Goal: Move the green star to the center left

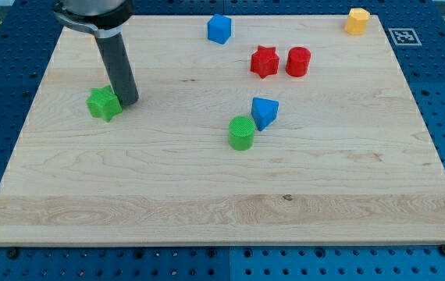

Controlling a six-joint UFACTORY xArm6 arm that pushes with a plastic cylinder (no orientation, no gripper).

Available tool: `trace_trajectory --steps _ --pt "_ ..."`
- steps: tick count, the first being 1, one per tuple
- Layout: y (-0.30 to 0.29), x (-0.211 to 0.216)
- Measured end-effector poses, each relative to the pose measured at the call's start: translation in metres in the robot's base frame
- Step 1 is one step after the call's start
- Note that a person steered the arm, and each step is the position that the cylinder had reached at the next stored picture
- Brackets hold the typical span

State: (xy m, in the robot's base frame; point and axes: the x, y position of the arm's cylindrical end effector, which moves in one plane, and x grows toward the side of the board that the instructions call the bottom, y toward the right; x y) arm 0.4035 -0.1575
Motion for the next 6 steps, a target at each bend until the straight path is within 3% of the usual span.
trace_trajectory --steps 2,4,6 --pt "-0.025 0.000" --pt "0.019 0.006" --pt "0.005 0.015"
